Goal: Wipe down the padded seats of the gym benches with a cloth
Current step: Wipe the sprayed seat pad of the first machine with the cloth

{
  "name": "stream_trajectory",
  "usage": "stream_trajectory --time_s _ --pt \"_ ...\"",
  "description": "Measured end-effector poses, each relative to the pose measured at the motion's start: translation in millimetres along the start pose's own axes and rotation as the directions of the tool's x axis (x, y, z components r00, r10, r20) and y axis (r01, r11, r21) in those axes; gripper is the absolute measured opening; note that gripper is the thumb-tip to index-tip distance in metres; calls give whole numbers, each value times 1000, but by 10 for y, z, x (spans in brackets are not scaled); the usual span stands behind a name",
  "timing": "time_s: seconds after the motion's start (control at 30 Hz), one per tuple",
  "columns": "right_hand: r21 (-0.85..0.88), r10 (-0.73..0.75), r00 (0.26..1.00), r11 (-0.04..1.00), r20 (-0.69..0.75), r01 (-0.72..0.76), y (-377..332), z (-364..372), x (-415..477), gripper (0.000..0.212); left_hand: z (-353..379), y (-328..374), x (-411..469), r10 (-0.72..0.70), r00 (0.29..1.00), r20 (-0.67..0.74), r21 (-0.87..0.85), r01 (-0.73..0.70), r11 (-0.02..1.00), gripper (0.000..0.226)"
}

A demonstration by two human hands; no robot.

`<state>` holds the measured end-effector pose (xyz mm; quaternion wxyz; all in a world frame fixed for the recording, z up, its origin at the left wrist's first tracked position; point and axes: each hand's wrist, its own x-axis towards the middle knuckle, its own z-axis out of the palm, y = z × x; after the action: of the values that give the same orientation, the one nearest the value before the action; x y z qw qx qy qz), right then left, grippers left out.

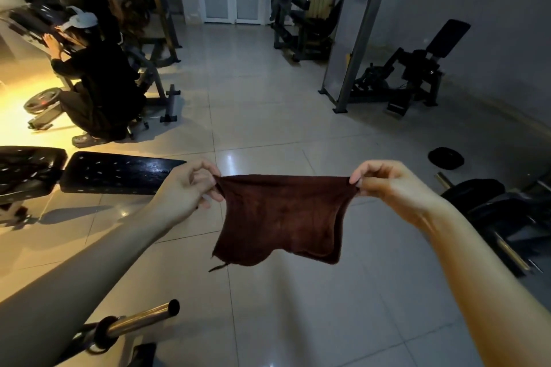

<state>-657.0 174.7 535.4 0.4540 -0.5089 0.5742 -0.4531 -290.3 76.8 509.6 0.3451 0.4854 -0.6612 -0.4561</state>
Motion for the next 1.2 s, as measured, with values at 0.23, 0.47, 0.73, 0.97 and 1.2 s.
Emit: stream_trajectory --time_s 0.23,0.47,0.73,0.97,1.2 --pt "251 51 997 966 57 -63 -8 192 165 24 -97 34 -112 -20 997 -73 -361 -8 933 14" --pt "330 55 992 940 111 -89 37 446 378 30 -268 41 -285 -104 983 -152 -575 -3 818 26" --pt "163 50 978 983 202 -83 71 1063 648 26 -626 -90 -633 -141 955 -263 -414 20 910 33" --pt "-255 286 926 941 247 -223 250 1721 995 23 -1075 -688 -856 -522 852 46 -30 524 851 17" --pt "-401 337 936 875 100 -272 555 2741 1176 14 -1167 -1546 -982 -691 659 -297 -335 606 722 19"
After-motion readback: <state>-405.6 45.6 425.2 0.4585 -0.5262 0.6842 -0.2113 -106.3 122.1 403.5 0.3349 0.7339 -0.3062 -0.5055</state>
